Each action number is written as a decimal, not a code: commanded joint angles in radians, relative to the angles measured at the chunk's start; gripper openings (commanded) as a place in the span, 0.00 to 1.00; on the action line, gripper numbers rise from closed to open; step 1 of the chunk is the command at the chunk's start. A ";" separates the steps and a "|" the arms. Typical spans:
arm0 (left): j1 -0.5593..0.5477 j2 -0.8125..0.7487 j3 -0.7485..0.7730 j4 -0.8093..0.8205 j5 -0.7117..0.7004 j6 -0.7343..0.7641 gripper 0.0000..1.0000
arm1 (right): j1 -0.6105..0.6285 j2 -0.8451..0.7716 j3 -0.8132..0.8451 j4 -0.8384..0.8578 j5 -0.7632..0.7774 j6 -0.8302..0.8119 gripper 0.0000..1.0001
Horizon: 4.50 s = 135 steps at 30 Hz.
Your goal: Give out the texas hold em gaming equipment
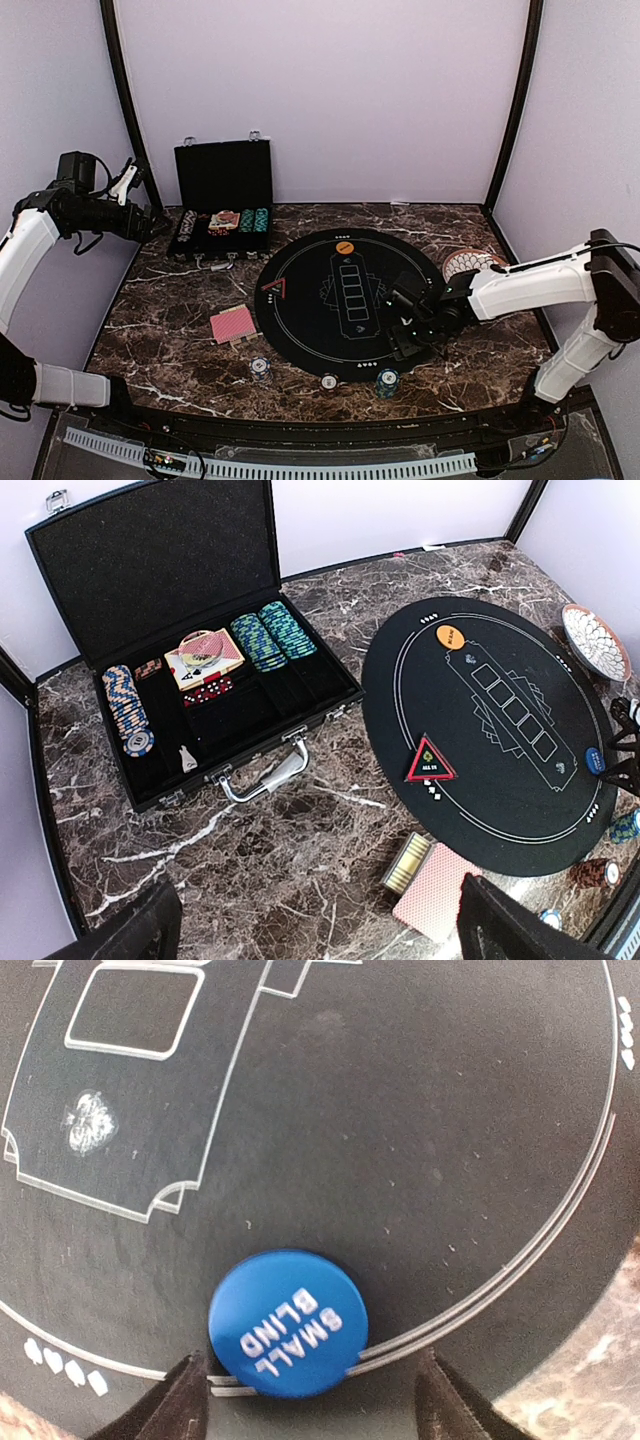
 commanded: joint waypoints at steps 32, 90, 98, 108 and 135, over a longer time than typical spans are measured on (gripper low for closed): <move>0.005 -0.011 0.028 -0.047 -0.075 0.041 0.99 | 0.284 -0.081 0.181 -0.270 -0.186 0.071 0.86; 0.005 -0.036 0.030 -0.040 -0.044 0.023 0.99 | 0.093 -0.022 0.468 -0.368 -0.067 -0.017 0.10; 0.006 -0.032 0.027 -0.064 -0.046 0.024 0.99 | -0.153 0.208 0.673 -0.221 -0.064 -0.138 0.10; 0.005 -0.026 0.054 -0.103 -0.040 0.043 0.99 | -0.314 0.607 1.007 -0.157 -0.096 -0.230 0.11; 0.005 -0.060 0.061 -0.131 -0.038 0.066 0.99 | -0.399 0.872 1.210 -0.146 -0.178 -0.243 0.57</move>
